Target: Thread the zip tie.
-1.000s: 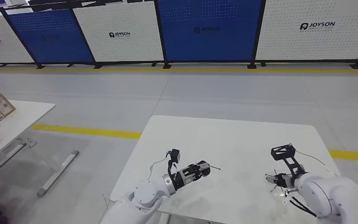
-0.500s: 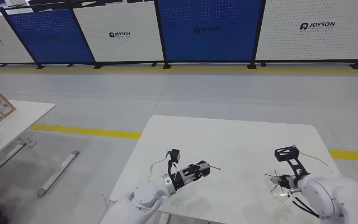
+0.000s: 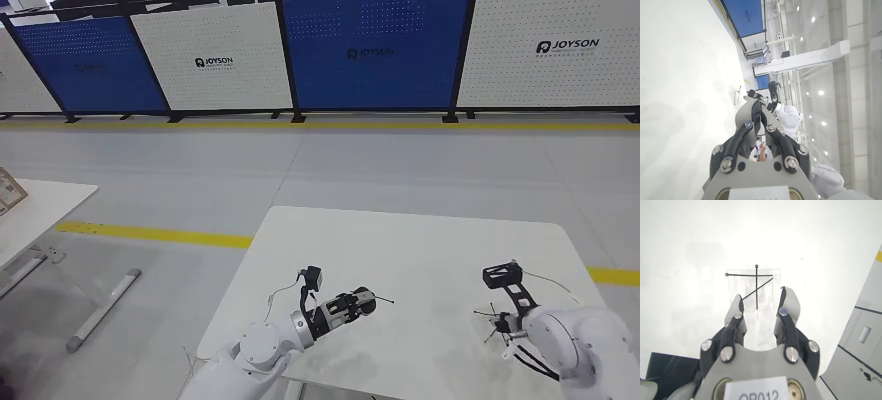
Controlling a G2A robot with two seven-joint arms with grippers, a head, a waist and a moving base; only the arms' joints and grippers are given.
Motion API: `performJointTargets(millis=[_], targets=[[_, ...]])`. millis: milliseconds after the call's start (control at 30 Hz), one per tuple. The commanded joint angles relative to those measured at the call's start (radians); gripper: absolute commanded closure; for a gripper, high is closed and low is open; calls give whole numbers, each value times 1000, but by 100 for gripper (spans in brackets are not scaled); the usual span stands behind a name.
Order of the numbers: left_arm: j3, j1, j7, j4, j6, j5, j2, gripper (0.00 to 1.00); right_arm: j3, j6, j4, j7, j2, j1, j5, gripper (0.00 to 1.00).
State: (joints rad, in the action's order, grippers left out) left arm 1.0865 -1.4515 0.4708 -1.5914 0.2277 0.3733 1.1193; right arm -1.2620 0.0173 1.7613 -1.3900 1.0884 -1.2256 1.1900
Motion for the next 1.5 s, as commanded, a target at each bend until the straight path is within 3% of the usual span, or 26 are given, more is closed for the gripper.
performJointTargets(millis=[0, 333, 467, 500, 600, 933, 1100, 1467], targets=[[0, 0, 0, 0, 0, 0, 0, 100, 13, 3, -12, 0, -4, 10, -4, 60], [0, 0, 0, 0, 0, 0, 0, 100, 92, -37, -75, 0, -29, 65, -39, 64], [0, 0, 0, 0, 0, 0, 0, 100, 115, -44, -89, 0, -41, 83, -62, 72], [0, 0, 0, 0, 0, 0, 0, 100, 120, -45, -93, 0, -44, 87, -67, 80], [0, 0, 0, 0, 0, 0, 0, 100, 139, -54, -103, 0, -53, 101, -79, 73], [0, 0, 0, 0, 0, 0, 0, 100, 202, -106, -132, 0, -85, 146, -123, 73], [0, 0, 0, 0, 0, 0, 0, 100, 241, -133, -150, 0, -99, 176, -150, 80], [0, 0, 0, 0, 0, 0, 0, 100, 322, -175, -186, 0, -129, 237, -214, 79]])
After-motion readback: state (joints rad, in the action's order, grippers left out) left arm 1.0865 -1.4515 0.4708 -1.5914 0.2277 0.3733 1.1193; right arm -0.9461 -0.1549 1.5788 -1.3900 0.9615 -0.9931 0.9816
